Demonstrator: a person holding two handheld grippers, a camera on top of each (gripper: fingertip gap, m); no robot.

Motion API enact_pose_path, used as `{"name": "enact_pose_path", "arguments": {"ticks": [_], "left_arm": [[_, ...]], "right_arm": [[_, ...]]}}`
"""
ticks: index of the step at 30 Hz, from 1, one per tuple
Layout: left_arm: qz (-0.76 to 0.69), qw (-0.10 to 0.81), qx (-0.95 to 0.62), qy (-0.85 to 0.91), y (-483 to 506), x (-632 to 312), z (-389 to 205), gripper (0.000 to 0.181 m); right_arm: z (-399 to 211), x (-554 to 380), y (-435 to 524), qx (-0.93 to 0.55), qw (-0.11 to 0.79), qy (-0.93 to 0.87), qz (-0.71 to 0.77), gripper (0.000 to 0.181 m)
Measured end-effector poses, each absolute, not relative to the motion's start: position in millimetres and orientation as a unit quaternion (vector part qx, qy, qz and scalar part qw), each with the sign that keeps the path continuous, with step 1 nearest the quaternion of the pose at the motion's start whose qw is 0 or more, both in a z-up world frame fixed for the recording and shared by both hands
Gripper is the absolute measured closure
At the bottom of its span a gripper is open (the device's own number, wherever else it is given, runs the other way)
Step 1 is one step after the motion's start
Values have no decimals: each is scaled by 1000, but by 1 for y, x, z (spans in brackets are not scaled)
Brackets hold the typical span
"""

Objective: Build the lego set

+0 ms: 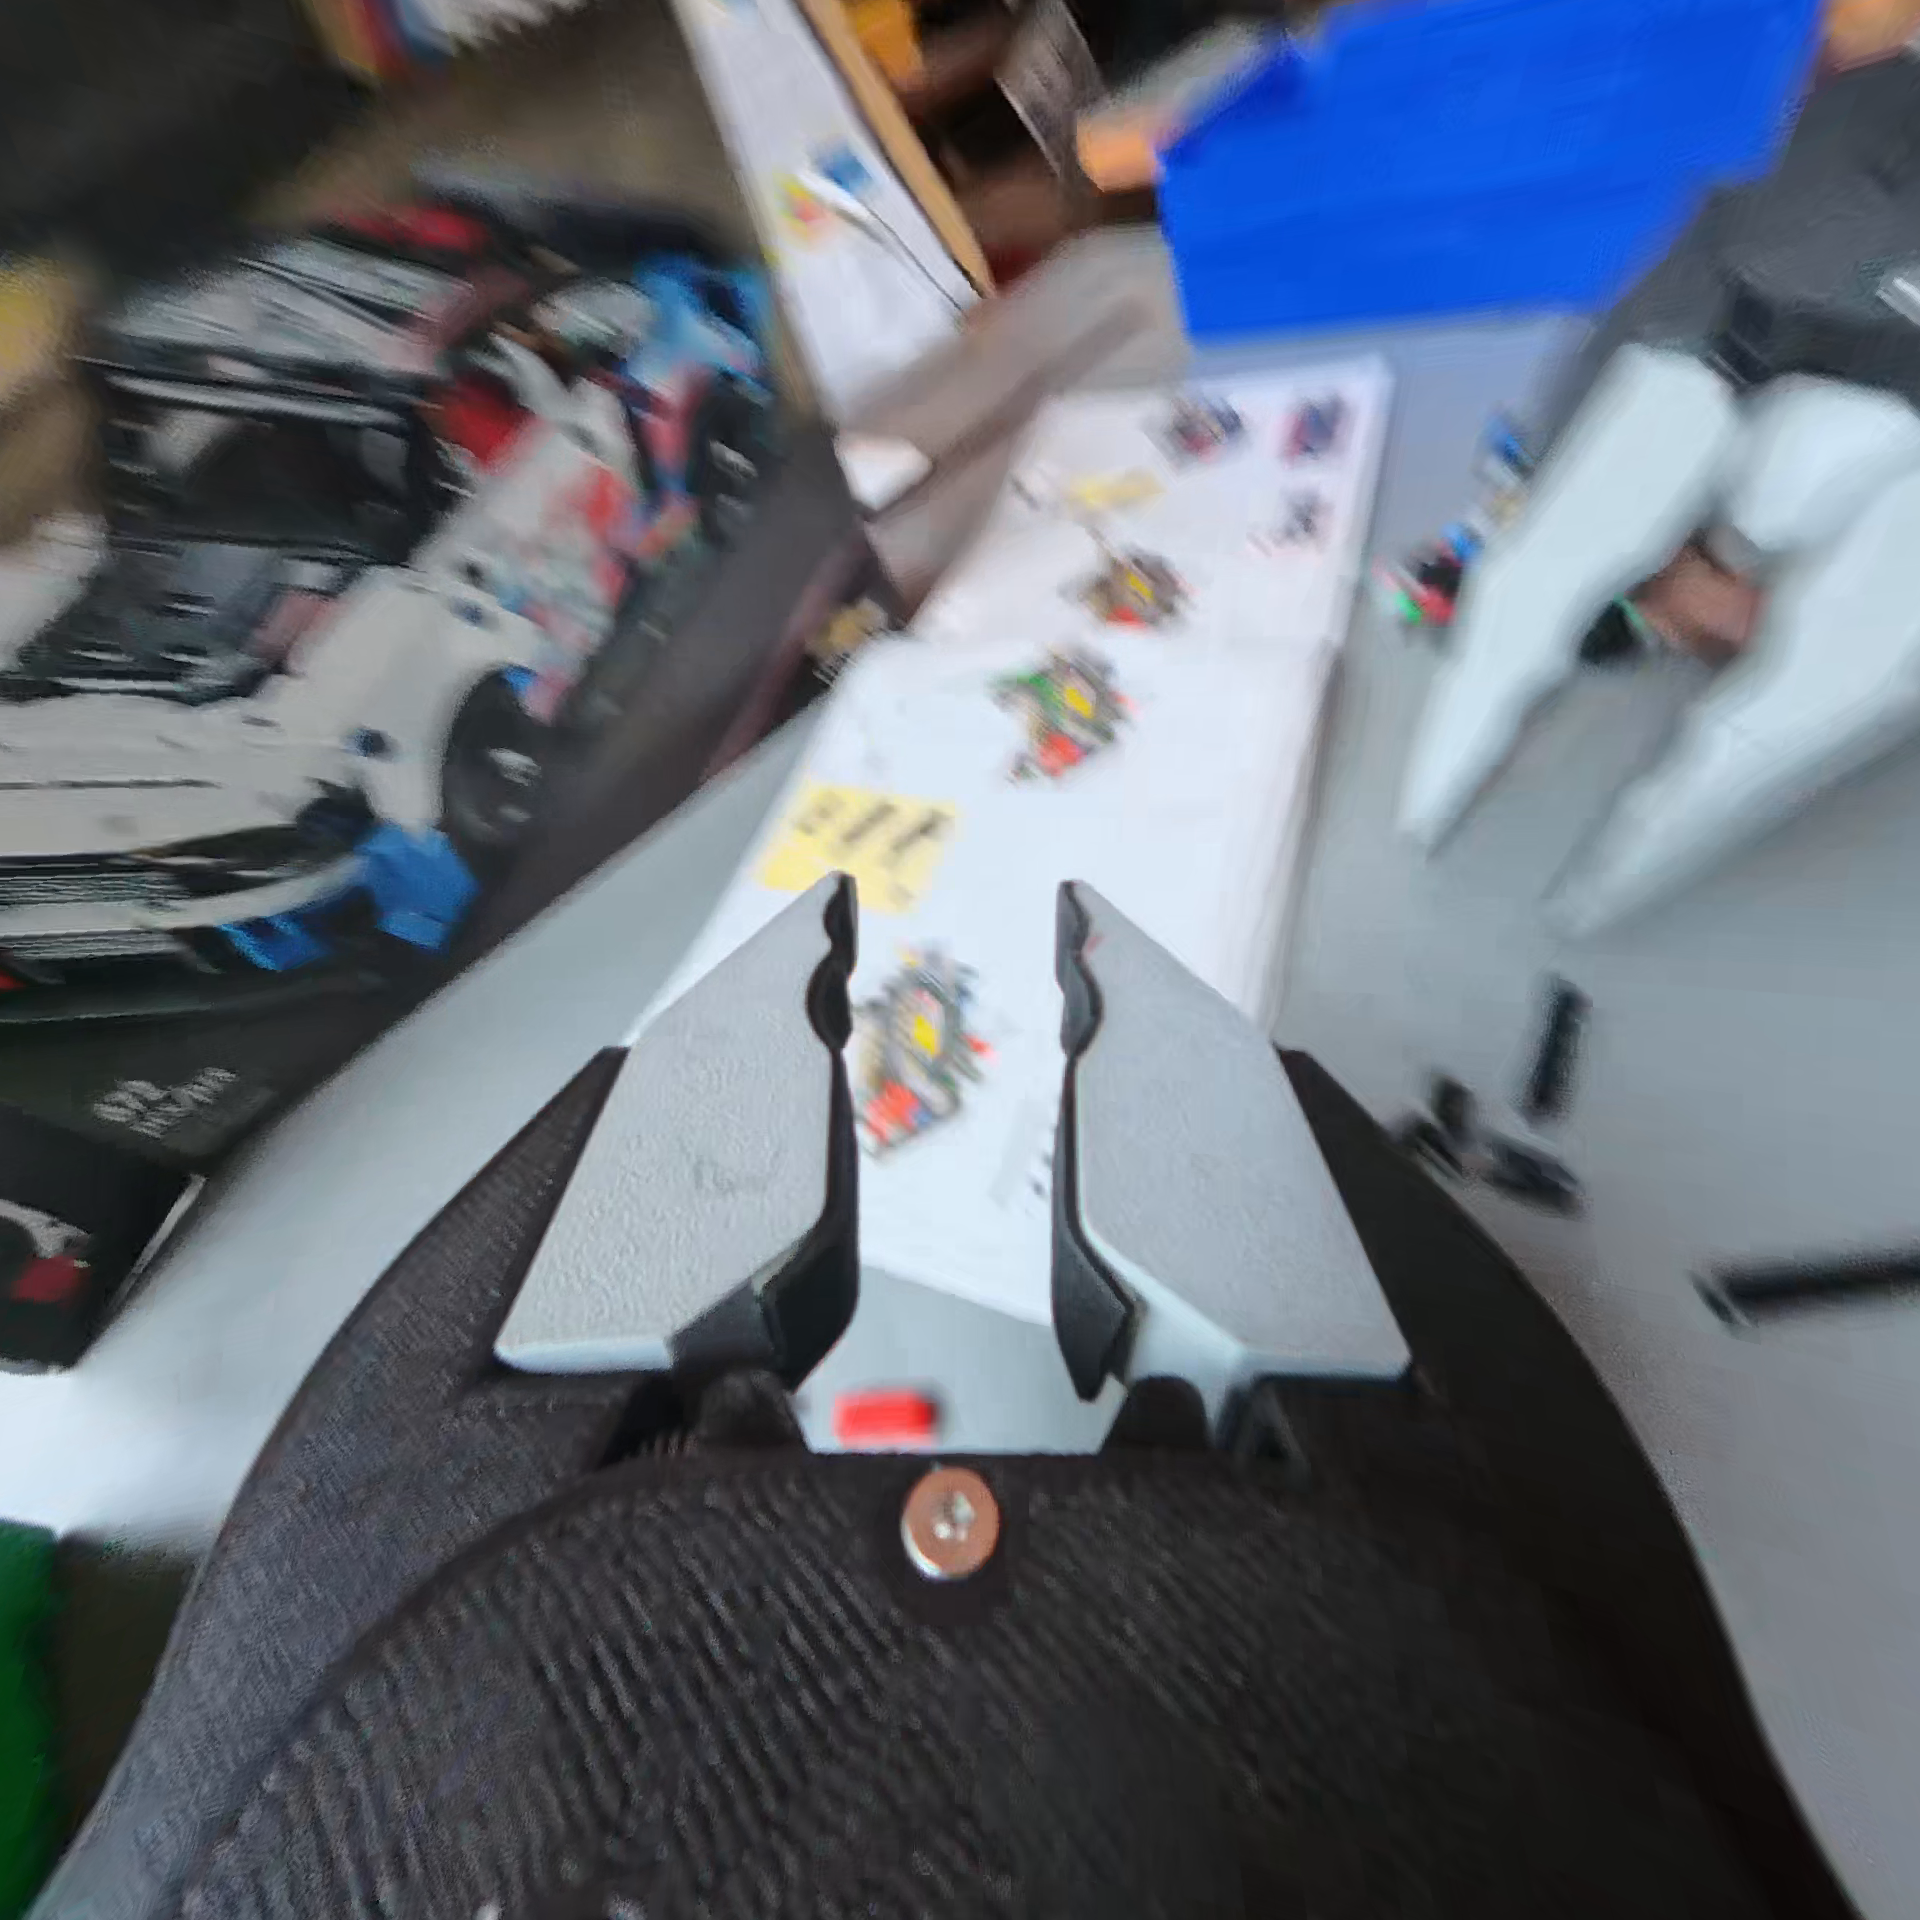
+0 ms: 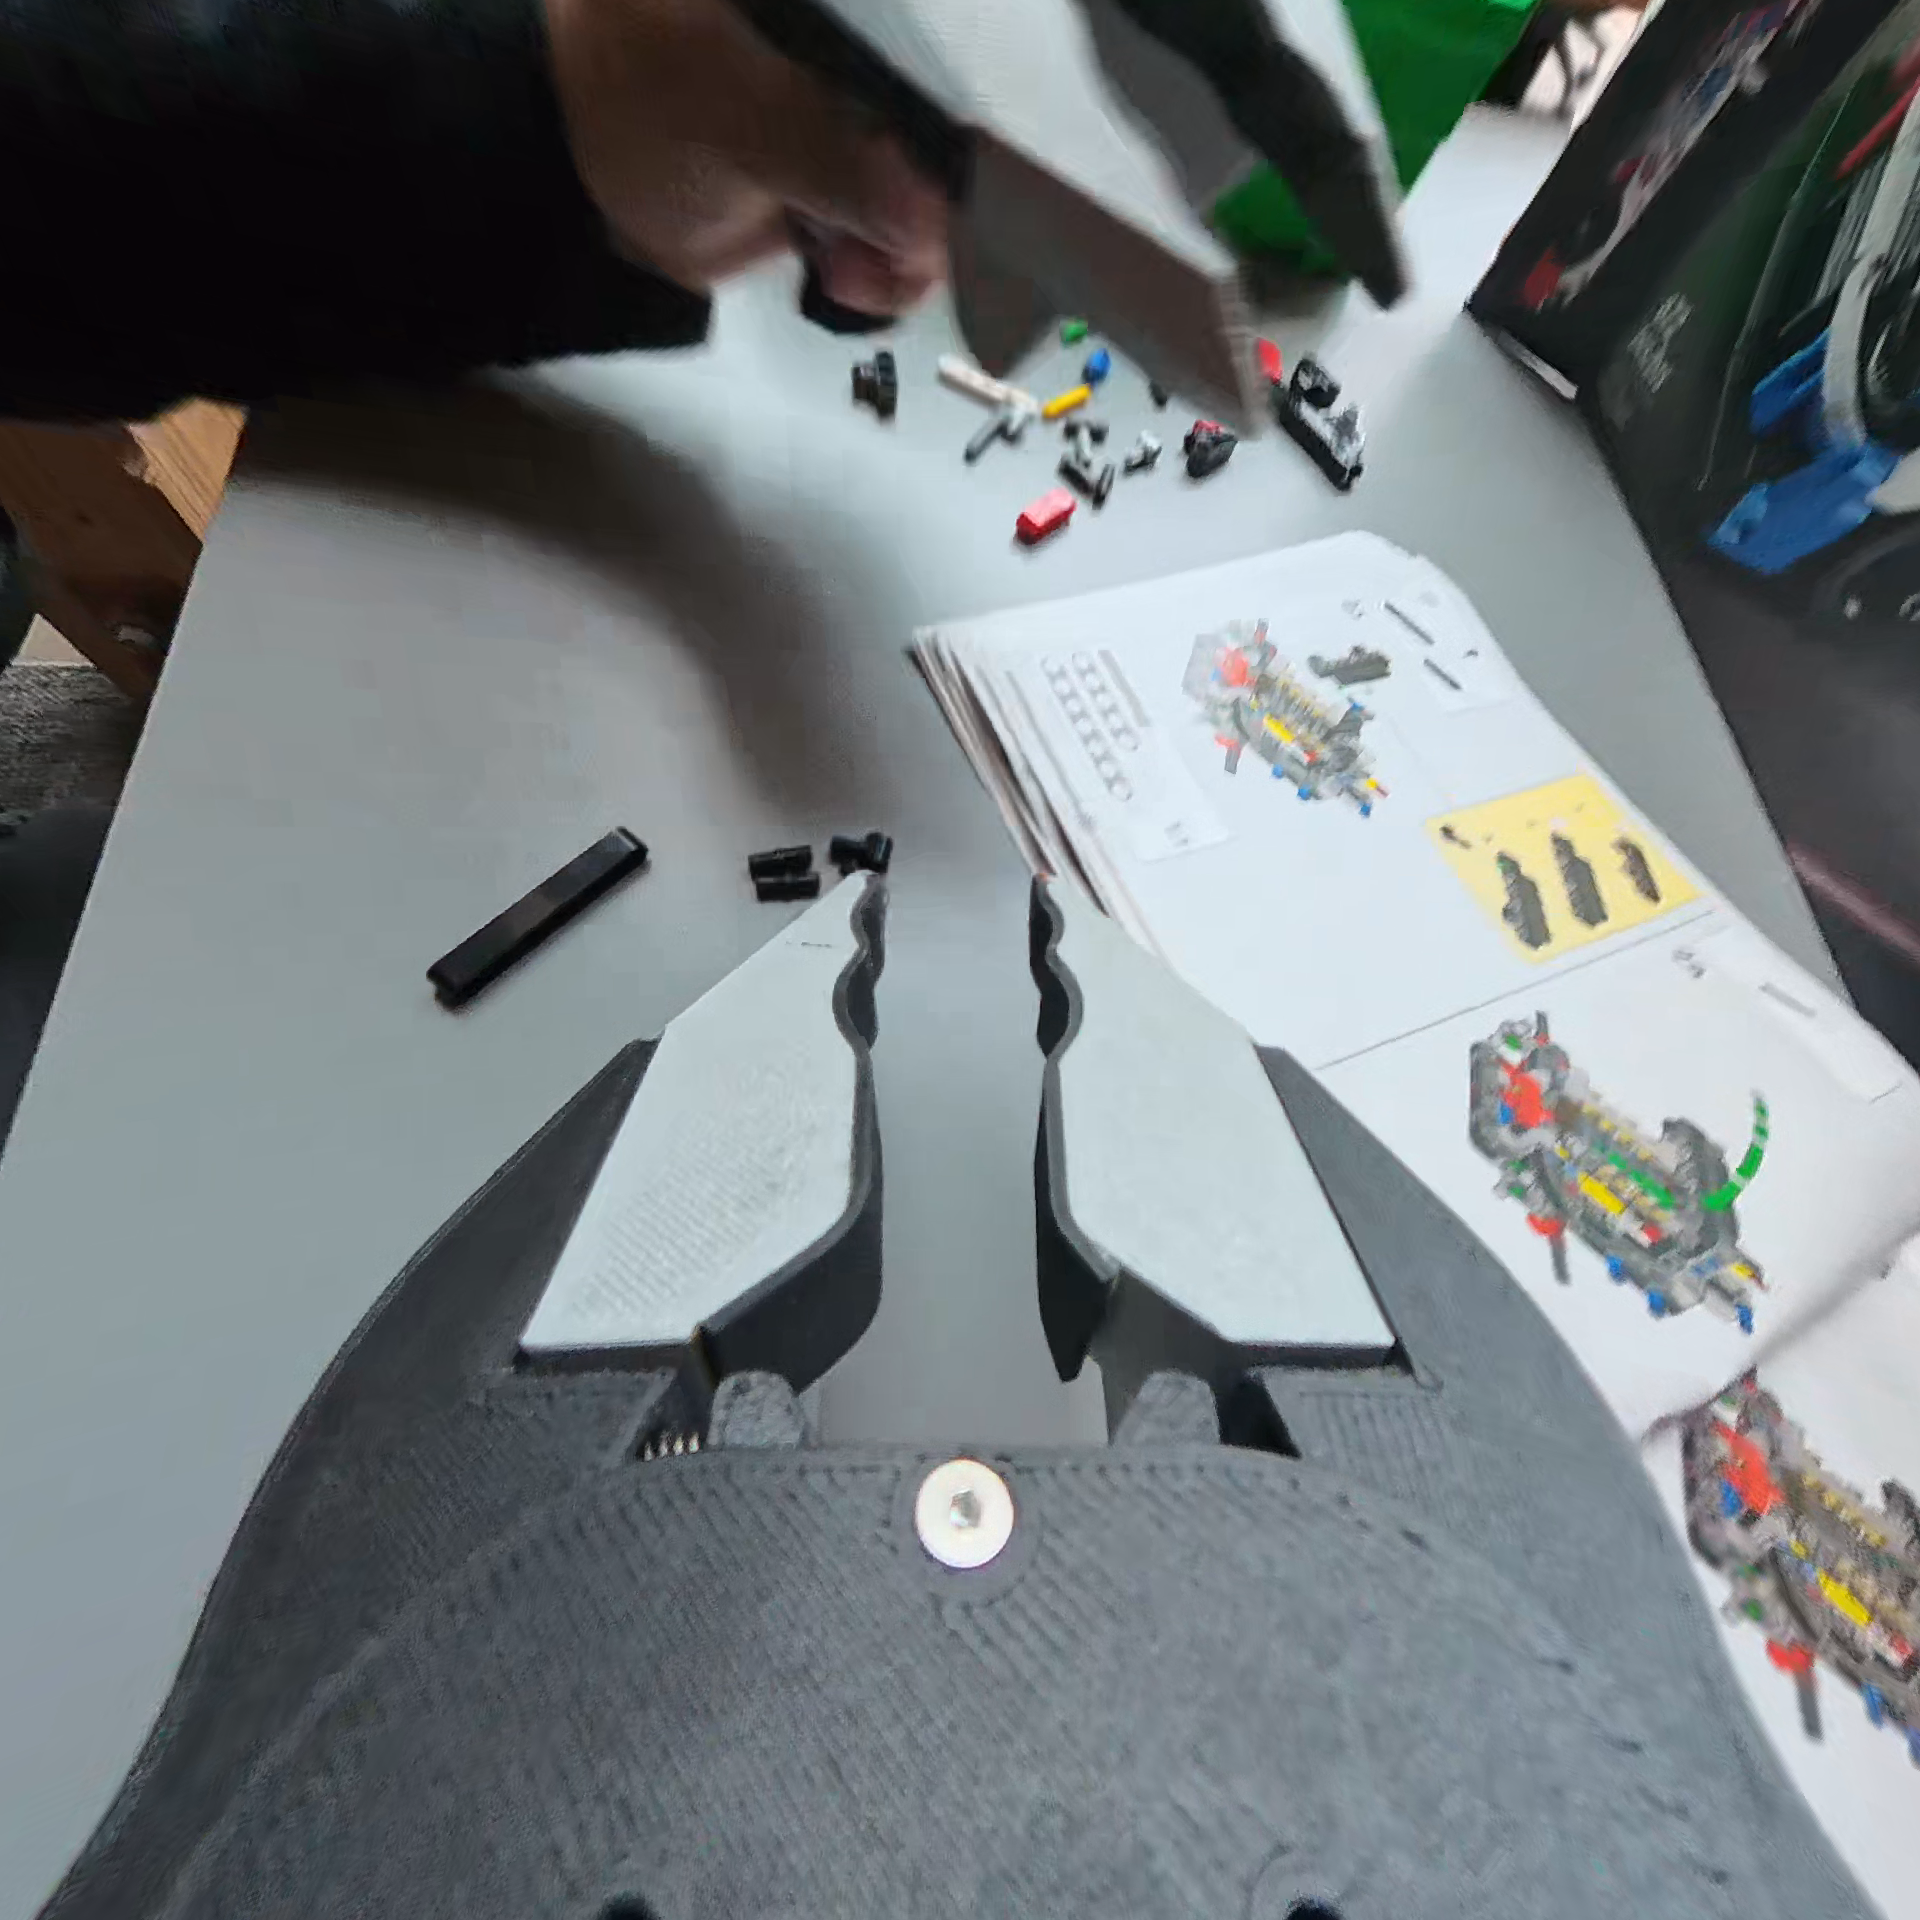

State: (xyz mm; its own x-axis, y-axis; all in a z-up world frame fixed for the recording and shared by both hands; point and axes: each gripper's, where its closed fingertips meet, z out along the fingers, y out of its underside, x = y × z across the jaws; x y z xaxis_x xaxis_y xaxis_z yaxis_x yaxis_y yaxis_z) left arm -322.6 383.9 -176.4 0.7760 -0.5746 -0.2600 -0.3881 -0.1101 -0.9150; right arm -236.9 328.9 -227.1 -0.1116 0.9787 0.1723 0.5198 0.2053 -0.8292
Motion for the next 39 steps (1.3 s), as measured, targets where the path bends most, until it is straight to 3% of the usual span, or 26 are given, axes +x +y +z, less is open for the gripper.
{"name": "enact_pose_path", "arguments": {"ticks": [1,7,18,29,35,39], "left_arm": [[-88,605,-734,295,402,-330,-168,148],[-87,601,-755,248,422,-349,-180,154],[-124,578,-757,279,411,-333,-202,156],[-111,583,-753,284,410,-330,-198,156],[-69,651,-735,178,439,-356,-164,180],[-121,679,-710,140,464,-349,-142,181]], "right_arm": [[-223,-239,330,-541,386,-680,311,156],[-217,-234,318,-524,426,-656,338,164],[-242,-241,303,-535,362,-668,370,156],[-248,-236,311,-547,354,-671,353,151],[-229,-240,314,-537,407,-649,352,145],[-225,-238,320,-539,432,-638,342,145]]}}
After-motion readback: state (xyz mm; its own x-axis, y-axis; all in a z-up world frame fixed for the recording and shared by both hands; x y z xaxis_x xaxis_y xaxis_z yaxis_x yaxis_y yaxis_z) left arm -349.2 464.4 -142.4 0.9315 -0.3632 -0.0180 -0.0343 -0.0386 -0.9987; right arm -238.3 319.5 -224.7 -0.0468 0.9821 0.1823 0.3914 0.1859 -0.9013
